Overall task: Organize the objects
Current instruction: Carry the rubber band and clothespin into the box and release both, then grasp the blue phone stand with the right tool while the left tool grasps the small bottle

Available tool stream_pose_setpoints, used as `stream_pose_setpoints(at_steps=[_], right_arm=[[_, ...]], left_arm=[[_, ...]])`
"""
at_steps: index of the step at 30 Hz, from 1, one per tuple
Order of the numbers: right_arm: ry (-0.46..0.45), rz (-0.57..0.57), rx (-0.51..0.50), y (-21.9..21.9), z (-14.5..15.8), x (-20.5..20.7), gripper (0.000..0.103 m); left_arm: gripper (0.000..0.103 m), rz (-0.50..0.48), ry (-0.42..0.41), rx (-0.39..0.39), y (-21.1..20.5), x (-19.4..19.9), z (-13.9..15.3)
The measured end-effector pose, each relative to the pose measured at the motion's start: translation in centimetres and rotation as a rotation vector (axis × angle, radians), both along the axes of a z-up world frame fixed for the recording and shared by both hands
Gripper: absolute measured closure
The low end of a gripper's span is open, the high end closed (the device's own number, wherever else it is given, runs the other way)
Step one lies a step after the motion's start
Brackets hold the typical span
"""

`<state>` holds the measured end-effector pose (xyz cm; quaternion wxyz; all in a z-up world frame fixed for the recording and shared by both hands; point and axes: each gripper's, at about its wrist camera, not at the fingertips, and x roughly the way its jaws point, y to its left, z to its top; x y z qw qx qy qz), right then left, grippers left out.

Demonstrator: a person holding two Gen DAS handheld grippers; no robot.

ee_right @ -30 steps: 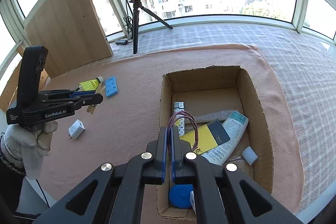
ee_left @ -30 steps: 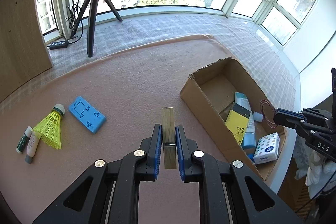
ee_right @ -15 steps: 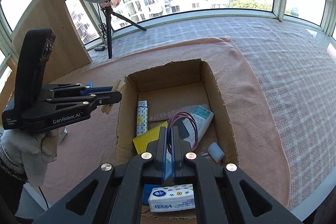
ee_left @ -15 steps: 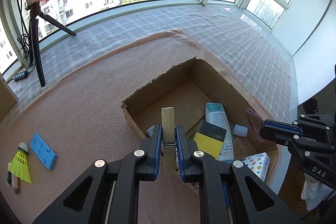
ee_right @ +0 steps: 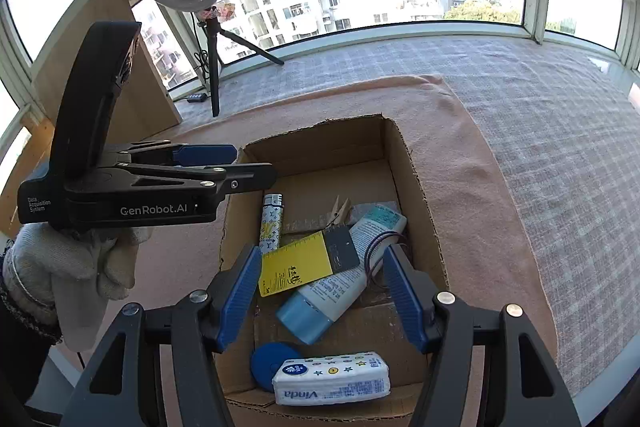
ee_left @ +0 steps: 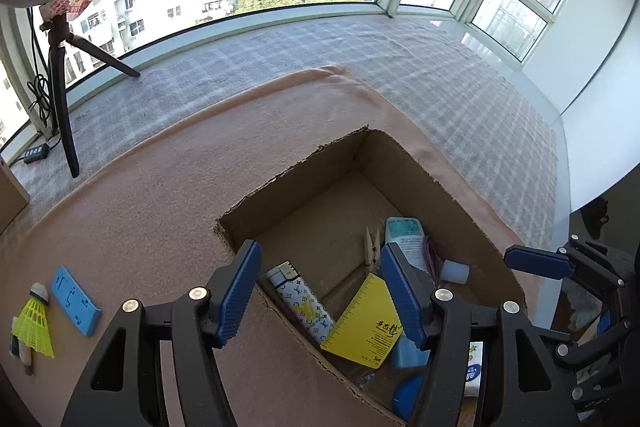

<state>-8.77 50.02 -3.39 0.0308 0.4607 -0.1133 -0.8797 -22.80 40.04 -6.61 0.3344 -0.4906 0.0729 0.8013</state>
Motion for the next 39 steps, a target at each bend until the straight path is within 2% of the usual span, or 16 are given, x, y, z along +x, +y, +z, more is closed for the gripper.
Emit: stream_pose_setpoints(at_steps=[6,12,17,30,35,39], right_arm=[[-0.008,-0.009,0.002,-0.8,-0.5,-0.1,0.044],[0.025,0.000,-0.037,-2.3,-0.5,-0.3,0.044],[0.029,0.061,-0.092,-4.6,-0.8,-1.0,0.043],[-0.011,0.109,-0.099,-11.1,-1.5,-2.6,0.043],[-0.024,0.130,-0.110,-13.3,-1.6,-3.9,0.043],[-0.027,0.153,-0.113,-15.2,-1.6,-4.9,0.043]], left_arm=[[0.037,0.027,0.004,0.001,-2.6,0.5,0.1],[0.037,0.087,0.023,-0.008,-7.5,1.0,0.7],[0.037,0.152,0.036,-0.013,-13.1,1.6,1.2],[0.037,0.326,0.052,-0.058,-29.2,5.2,0.6],[0.041,0.390,0.033,-0.093,-34.7,5.0,-0.3],[0.046,0.420,0.032,-0.102,-37.4,4.6,-0.7]])
